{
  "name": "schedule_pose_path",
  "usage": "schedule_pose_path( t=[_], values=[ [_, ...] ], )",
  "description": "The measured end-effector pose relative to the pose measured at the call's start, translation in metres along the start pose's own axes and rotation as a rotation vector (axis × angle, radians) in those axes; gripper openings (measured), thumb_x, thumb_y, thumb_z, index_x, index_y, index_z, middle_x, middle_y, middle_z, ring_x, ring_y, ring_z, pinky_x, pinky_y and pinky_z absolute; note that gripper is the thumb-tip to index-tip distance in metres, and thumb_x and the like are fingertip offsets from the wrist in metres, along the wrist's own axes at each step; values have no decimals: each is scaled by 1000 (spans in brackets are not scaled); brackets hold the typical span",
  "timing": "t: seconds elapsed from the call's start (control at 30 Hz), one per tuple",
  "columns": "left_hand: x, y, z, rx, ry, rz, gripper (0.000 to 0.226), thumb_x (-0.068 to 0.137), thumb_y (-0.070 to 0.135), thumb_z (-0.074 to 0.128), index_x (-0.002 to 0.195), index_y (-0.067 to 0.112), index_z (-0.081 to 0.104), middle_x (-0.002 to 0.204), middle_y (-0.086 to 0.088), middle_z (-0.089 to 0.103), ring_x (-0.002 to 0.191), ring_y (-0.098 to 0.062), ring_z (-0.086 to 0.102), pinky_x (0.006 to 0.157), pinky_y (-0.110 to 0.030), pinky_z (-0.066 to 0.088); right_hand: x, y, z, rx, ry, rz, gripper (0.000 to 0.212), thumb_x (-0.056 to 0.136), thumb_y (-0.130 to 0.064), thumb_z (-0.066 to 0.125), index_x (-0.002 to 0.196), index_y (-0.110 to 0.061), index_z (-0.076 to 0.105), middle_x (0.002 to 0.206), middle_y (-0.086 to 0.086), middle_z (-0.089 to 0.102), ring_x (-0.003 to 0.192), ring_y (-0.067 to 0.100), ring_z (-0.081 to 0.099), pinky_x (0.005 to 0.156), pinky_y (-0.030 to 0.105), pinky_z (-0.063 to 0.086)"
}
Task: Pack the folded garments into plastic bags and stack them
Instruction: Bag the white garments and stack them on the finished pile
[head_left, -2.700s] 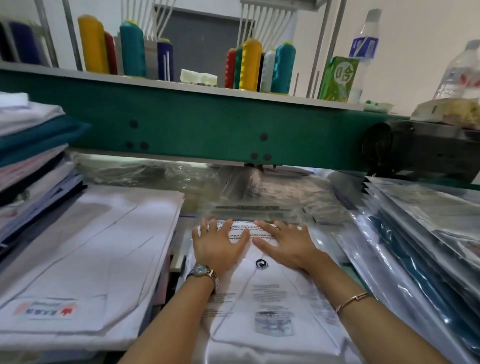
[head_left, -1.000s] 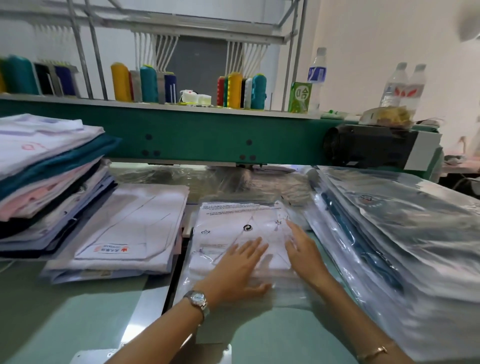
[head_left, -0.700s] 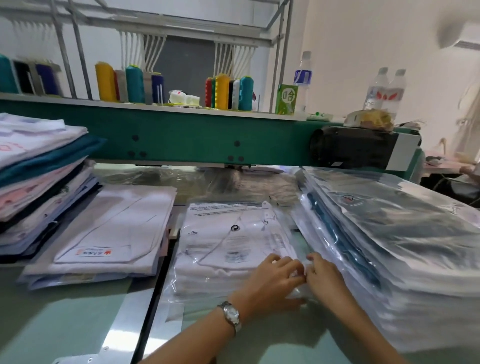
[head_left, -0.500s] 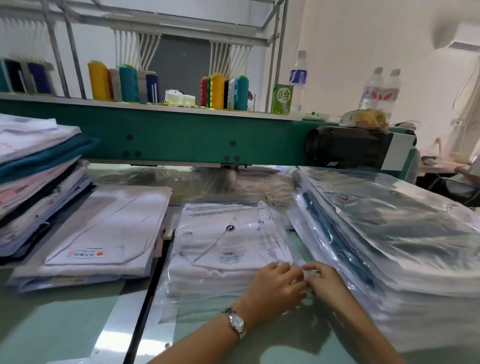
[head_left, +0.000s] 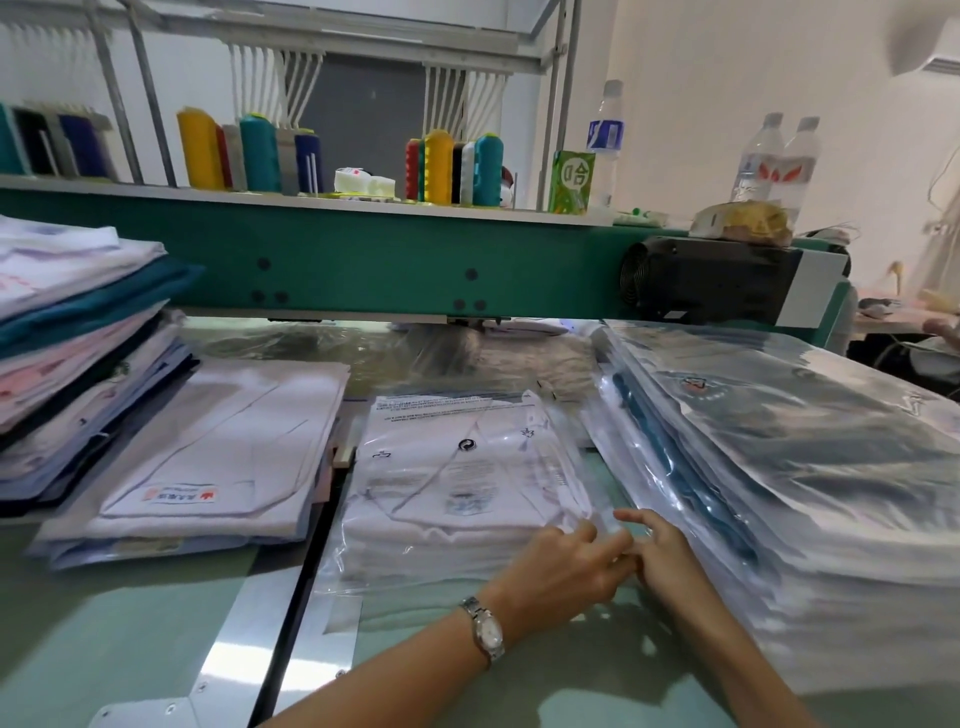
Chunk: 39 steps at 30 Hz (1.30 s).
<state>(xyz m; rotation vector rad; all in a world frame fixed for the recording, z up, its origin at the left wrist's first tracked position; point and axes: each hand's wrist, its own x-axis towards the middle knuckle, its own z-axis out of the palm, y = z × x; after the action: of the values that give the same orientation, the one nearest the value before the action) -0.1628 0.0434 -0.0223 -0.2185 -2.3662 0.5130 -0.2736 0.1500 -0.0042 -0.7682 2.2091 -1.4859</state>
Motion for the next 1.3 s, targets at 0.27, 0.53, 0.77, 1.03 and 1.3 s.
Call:
schedule_pose_path(
  t=[0.27,0.53,0.77,1.03,1.3],
  values=[
    [-52,-23,-37,70,-93,-3,8,79,23,64,74,27,61,88,8,63,62,-11,54,43,-24,41,-2,3,-1,-26,15,6,29,91,0,54,111,-19,62,86,11,66,70,25,59,73,42,53],
    [-128,-64,-73,211,-89,39,23,78,16,69,80,23,48,88,4,57,61,-12,51,47,-25,37,-6,3,-3,-36,1,-19,24,92,-1,55,105,-19,65,51,-4,54,44,11,44,44,21,31],
    [-177,-87,-112,170,-135,12,15,75,20,72,71,24,59,81,6,60,57,-12,48,43,-25,37,-14,1,0,-143,16,-168,29,94,1,50,109,-21,61,52,3,37,40,10,25,41,22,21],
    [-211,-113,-138,101,-224,-14,10,79,22,74,75,25,65,82,8,62,59,-11,55,46,-26,47,-20,-14,0,-753,28,-187,33,95,-10,41,121,-28,51,83,1,66,69,20,56,63,32,38],
    [-107,-137,-97,-296,-144,-132,25,100,29,50,116,22,68,118,6,66,107,-11,61,87,-30,52,37,-115,39,-1010,93,-450,29,100,-30,29,95,-23,56,100,5,62,87,22,58,75,32,47]
  ],
)
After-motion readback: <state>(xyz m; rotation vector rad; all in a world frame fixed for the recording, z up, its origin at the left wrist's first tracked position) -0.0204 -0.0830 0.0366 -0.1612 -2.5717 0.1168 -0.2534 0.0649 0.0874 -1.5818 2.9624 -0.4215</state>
